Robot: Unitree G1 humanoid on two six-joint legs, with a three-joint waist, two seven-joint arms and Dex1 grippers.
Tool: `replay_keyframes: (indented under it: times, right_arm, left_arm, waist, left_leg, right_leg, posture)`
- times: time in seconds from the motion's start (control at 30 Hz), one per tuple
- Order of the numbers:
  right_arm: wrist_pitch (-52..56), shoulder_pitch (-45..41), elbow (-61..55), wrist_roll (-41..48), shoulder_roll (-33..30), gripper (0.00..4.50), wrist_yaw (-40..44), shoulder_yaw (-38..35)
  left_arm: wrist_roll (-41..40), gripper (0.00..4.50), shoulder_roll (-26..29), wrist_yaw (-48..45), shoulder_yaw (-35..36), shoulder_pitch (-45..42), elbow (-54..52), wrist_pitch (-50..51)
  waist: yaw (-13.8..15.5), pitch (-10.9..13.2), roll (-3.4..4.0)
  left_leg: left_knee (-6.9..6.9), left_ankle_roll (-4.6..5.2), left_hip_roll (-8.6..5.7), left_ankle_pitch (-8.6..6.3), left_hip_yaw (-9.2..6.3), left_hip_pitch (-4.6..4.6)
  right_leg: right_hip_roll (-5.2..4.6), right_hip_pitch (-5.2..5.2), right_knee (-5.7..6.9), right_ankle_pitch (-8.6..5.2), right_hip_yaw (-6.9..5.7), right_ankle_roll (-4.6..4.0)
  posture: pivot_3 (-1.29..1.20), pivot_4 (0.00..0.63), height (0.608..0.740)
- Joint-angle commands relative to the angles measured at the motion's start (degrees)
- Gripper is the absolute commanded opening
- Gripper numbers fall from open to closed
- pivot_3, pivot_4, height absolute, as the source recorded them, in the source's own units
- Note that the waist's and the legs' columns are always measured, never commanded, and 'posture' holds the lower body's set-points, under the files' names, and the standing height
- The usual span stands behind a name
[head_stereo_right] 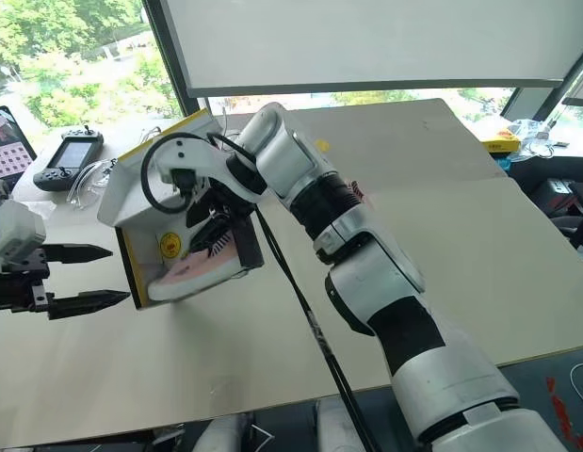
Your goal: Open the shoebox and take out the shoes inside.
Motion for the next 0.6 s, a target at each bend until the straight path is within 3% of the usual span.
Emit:
replay_keyframes:
  times: [0.03, 0.3, 0.33, 0.4, 0.5, 0.6]
  right_arm:
    - [0.37, 2.83, -0.28, -0.46, -1.34, 2.84, 1.42, 0.83]
    - [6.71, 6.93, 3.31, -0.15, -3.90, 2.84, 1.86, 0.27]
    - [7.72, 6.82, 4.25, 0.12, -3.99, 3.26, 1.96, -0.09]
    - [9.37, 6.15, 6.86, 0.95, -4.42, 3.60, 1.71, -1.53]
    - [9.68, 4.28, 9.53, 2.10, -5.10, 4.47, 0.22, -4.23]
    - [9.88, 2.34, 10.75, 2.64, -6.07, 4.47, 0.70, -6.27]
  left_arm:
    - [-0.10, 4.50, 0.14, -0.02, 2.11, 1.01, -1.30, -0.27]
    - [-0.37, 4.50, 1.15, -0.26, 1.61, 0.55, -0.42, -0.61]
    - [-0.35, 4.50, 1.19, -0.28, 1.41, 0.41, -0.28, -0.72]
    - [-0.25, 4.50, 1.24, -0.19, 0.34, -0.17, -0.04, -1.13]
    - [-0.65, 4.50, 1.23, -0.02, -1.12, -1.49, 0.27, -1.21]
    - [-0.41, 4.50, 1.39, -0.22, -1.99, -2.33, 0.84, -1.43]
  waist:
    - [0.11, 0.00, 0.00]
    - [0.37, 0.00, 0.00]
    - [0.44, 0.00, 0.00]
    - [0.71, 0.00, 0.00]
    - [1.03, 0.01, 0.00]
    - [1.07, 0.01, 0.00]
  left_leg:
    - [0.01, 0.00, -0.01, 0.00, 0.01, -0.01]
    - [0.01, 0.00, -0.01, 0.00, 0.01, -0.02]
    - [0.02, 0.00, -0.02, 0.01, 0.02, -0.01]
    - [0.03, -0.01, -0.02, 0.01, 0.02, -0.01]
    - [0.03, -0.01, -0.02, 0.01, 0.01, -0.01]
    - [0.03, -0.01, -0.03, 0.01, 0.01, -0.05]
  right_leg:
    - [-0.01, -0.02, 0.01, 0.00, 0.01, 0.00]
    - [0.00, -0.06, 0.04, -0.01, 0.02, -0.03]
    - [-0.01, -0.05, 0.03, -0.02, 0.02, -0.03]
    - [-0.01, -0.04, 0.03, -0.02, 0.01, -0.03]
    - [0.00, -0.03, 0.02, -0.02, 0.01, -0.04]
    - [-0.01, -0.04, 0.01, -0.02, 0.01, -0.04]
  posture:
    - [0.00, 0.150, 0.740]
    - [0.00, 0.150, 0.740]
    - [0.00, 0.150, 0.740]
    - [0.00, 0.150, 0.740]
    - [0.00, 0.150, 0.740]
    - [0.00, 0.150, 0.740]
